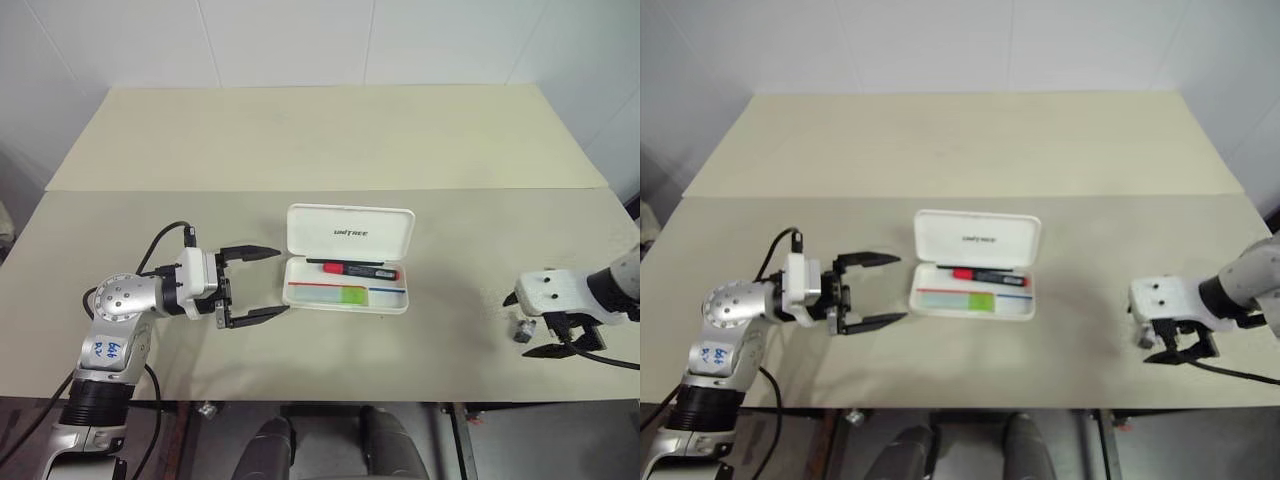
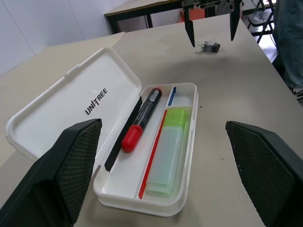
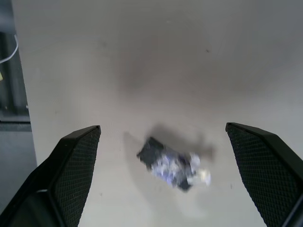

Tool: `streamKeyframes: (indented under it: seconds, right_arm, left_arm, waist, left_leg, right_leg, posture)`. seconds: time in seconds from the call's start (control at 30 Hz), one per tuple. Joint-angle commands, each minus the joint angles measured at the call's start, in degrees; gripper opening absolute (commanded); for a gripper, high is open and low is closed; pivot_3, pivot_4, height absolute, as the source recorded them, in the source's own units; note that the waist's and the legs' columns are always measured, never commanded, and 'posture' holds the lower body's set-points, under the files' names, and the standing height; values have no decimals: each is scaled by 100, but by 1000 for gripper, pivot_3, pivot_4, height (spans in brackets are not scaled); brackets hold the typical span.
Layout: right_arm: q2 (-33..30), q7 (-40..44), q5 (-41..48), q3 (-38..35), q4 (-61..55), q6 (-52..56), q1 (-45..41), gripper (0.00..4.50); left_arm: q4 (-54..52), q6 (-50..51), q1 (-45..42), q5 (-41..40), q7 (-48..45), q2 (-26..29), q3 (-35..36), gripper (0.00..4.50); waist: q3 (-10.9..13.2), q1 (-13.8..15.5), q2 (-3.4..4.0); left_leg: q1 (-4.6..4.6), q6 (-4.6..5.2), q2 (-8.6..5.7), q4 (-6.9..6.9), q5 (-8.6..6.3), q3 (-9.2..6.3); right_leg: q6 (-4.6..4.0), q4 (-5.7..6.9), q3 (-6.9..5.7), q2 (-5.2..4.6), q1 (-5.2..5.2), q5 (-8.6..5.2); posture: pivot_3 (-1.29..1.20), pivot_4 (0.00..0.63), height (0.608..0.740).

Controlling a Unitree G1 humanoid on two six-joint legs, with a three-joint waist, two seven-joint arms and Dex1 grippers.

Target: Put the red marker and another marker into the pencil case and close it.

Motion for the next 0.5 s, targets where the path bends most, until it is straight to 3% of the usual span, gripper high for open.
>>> streamKeyframes:
  seconds: [0.03,0.33,0.43,0.5]
  right_arm:
    - [105,113,-480,191,400,-731,-275,4485]
    - [451,351,-1049,583,1220,-1478,-1036,4485]
    - [565,547,-928,598,1220,-1466,-1158,3909]
    - [593,653,-777,565,1125,-1403,-1159,3269]
  left_arm:
    - [-300,27,54,-7,81,61,41,4500]
    - [-449,92,151,3,217,107,88,4500]
    - [-497,103,187,8,267,122,99,4500]
    - [-526,109,209,8,297,132,109,4500]
  waist:
    - [0,-3,0]
    - [1,-23,2]
    - [1,-13,2]
    - [1,-9,2]
  left_leg:
    - [0,0,0,1,0,0]
    - [5,-2,1,0,1,0]
    - [5,-2,1,2,1,-2]
    - [5,-2,1,2,1,-2]
  right_leg:
    - [0,0,0,0,0,0]
    - [-1,8,1,2,0,1]
    - [-2,10,1,2,0,1]
    - [-2,10,1,2,1,1]
  posture:
    - [0,150,740]
    - [0,150,740]
    - [0,150,740]
    - [0,150,740]
